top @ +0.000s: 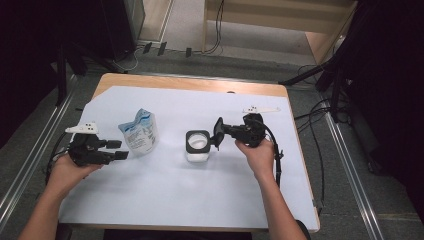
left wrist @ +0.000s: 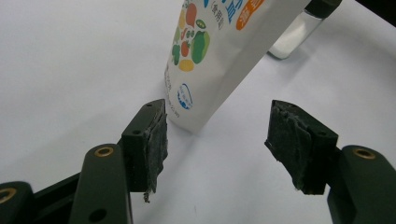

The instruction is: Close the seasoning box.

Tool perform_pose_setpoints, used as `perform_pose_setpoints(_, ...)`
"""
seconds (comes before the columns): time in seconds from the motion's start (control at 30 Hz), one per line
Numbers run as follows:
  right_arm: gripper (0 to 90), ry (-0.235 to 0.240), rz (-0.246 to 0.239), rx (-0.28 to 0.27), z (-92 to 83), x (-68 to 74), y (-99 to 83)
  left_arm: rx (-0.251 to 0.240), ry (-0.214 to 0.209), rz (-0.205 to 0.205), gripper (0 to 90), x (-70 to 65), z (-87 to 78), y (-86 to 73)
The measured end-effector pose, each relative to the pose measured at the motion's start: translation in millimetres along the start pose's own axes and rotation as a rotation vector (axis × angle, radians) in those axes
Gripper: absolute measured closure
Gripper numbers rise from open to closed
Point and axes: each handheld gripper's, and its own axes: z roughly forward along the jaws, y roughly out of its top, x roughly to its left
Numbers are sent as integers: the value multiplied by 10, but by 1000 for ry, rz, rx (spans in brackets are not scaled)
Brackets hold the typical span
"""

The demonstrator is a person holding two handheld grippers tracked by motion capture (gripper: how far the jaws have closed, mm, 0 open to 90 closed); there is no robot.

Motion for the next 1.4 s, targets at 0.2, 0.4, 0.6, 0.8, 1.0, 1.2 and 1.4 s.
perform_pose_setpoints(0.2,900,1,-2,0,31,21,10,9,-7,0,380,7,5,-3)
perform_pose_setpoints(0.4,900,5,-1,0,67,26,7,14,-2,-9,379,19,3,-11)
perform_pose_setpoints(0.6,900,18,0,2,125,50,0,21,14,-16,379,30,16,-19)
perform_pose_setpoints(0.8,900,22,-10,5,160,73,8,17,6,-23,379,44,4,-28)
perform_pose_setpoints(1.0,900,27,-34,30,222,105,28,19,8,-21,380,45,5,-28)
perform_pose_setpoints(1.2,900,30,-49,51,299,140,10,17,3,-23,379,57,-3,-33)
perform_pose_setpoints(1.4,896,32,-50,43,295,150,14,6,8,-21,379,55,-3,-36)
